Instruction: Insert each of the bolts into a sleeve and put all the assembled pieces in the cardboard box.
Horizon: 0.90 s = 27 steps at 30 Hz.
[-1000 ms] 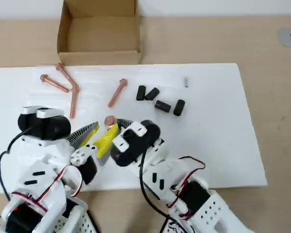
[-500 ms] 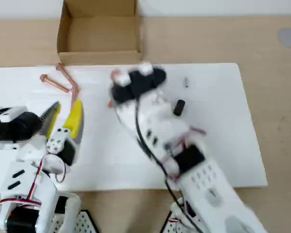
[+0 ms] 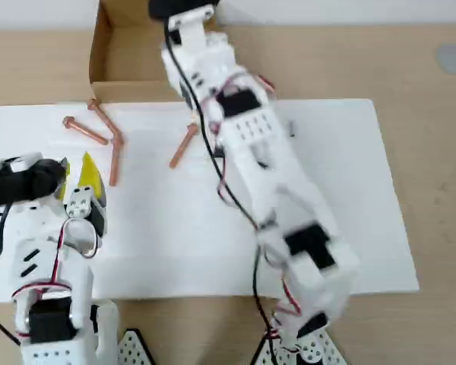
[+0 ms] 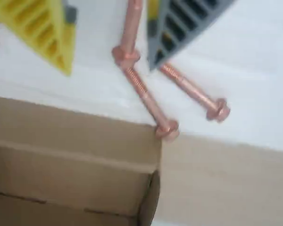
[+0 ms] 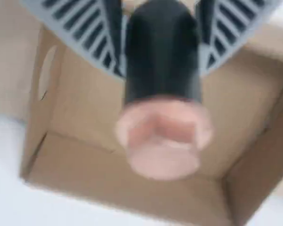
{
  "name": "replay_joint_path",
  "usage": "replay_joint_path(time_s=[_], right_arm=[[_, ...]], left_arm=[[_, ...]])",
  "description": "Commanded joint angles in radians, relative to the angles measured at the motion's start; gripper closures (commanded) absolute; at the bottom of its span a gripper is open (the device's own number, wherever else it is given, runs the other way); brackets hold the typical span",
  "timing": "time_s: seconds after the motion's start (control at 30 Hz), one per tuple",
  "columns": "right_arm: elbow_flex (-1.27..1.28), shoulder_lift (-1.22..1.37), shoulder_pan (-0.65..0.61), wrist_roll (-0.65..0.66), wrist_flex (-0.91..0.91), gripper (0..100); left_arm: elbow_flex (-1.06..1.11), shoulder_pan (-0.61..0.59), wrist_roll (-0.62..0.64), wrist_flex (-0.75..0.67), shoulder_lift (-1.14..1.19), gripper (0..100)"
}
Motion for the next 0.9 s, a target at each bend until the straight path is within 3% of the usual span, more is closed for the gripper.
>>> replay_joint_path(time_s=[0.0, 0.27, 0.43, 0.87], right_arm=[[-0.371, 0.220, 0.048, -0.012, -0.021, 98.9], [-0.898, 0.719, 0.113, -0.006, 0.103, 98.9], [-1.147, 0.935, 0.107, 0.078, 0.215, 98.9], [-1.386, 1.026, 0.105, 0.078, 0.488, 79.9]], left_arm=[[0.029, -0.014, 0.014, -0.035, -0.001, 89], [0.054, -0.014, 0.014, -0.040, 0.001, 89], [0.103, -0.014, 0.015, -0.041, 0.001, 89], [0.120, -0.017, 0.028, -0.037, 0.001, 87]])
